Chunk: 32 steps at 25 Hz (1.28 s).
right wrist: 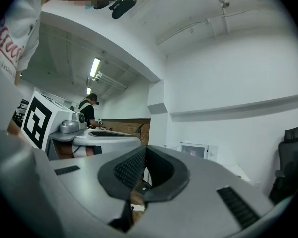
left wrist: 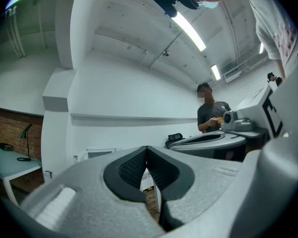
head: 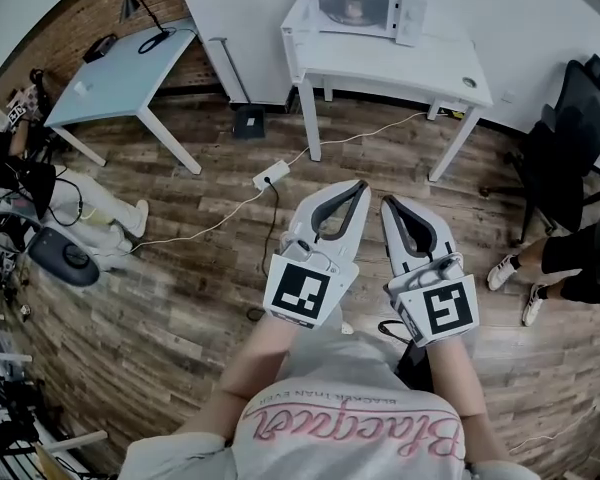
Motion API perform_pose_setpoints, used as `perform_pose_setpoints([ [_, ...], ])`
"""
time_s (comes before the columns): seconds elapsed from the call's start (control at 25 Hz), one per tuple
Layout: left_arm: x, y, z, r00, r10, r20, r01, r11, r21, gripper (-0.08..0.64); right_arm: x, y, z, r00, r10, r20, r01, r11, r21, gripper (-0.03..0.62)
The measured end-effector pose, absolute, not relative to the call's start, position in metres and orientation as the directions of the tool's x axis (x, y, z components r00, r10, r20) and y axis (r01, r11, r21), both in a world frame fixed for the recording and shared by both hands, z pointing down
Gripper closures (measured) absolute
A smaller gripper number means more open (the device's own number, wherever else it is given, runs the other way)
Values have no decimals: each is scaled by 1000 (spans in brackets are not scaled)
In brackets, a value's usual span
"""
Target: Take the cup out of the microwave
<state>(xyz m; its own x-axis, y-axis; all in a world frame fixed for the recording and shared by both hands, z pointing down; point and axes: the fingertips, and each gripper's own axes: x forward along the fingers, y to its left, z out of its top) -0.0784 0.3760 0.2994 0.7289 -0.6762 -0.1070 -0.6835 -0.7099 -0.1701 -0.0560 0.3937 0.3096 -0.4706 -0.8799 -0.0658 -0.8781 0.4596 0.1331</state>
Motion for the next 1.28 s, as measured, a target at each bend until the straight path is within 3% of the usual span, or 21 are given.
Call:
perform_pose_setpoints([
  [1.28,-62,125,291,795,-599,-94,-606,-778,-165,555,-47,144,299,-397,-917,-42,-913,390,121,583],
])
